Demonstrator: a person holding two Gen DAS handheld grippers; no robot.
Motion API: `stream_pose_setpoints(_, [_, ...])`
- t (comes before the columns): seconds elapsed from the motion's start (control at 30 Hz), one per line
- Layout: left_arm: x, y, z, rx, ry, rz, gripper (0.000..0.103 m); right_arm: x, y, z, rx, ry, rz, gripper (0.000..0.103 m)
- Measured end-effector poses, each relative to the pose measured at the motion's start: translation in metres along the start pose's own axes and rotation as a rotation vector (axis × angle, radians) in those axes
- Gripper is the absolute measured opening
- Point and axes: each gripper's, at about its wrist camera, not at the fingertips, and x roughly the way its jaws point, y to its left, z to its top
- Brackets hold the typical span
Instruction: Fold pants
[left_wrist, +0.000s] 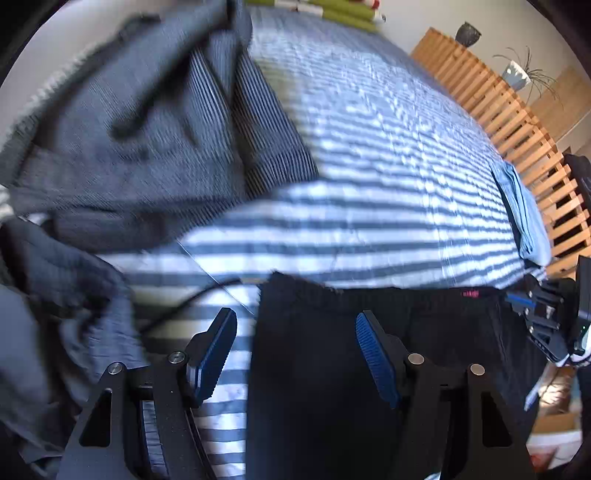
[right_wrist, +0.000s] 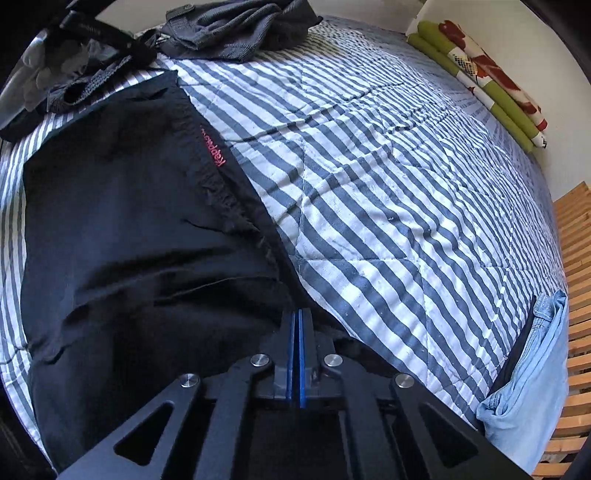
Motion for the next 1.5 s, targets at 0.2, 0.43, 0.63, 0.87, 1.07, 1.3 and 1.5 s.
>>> stream_pose_setpoints(0.2, [0.013, -0.018, -0.013, 0.069, -0.031, 0.138, 0.020, -0.001, 0.002, 0.007, 0.011, -0.004, -0.028, 0.001])
stream_pose_setpoints(0.43, [-0.011, 0.010, -0.035, -0.051, -0.094, 0.153, 0.023, -0.005, -0.002, 0.021, 0.039, -0.041, -0.107, 0.002])
stream_pose_setpoints(0.63, [-0.037, 0.020, -0.042, -0.077, -0.114, 0.159, 0.069, 0.020, 0.012, 0.026, -0.032, 0.028, -0.219, 0.020])
stream_pose_setpoints(0.87, [-0.072, 0.017, -0.106, -0.024, -0.106, 0.164, 0.069, -0.057, 0.014, 0.014, 0.107, -0.082, -0.097, 0.030])
stream_pose_setpoints(1.07, [-0.070, 0.023, -0.153, -0.082, -0.117, 0.111, 0.069, -0.077, 0.120, 0.022, -0.011, -0.140, 0.032, 0.030])
stream_pose_setpoints(1.3, [-0.071, 0.027, -0.162, -0.101, -0.155, 0.067, 0.068, -0.059, 0.210, 0.082, -0.008, -0.178, 0.189, 0.030])
stream_pose_setpoints(1.5, [-0.097, 0.045, -0.176, -0.125, -0.200, 0.011, 0.060, 0.000, 0.234, 0.131, -0.017, -0.099, 0.144, 0.030])
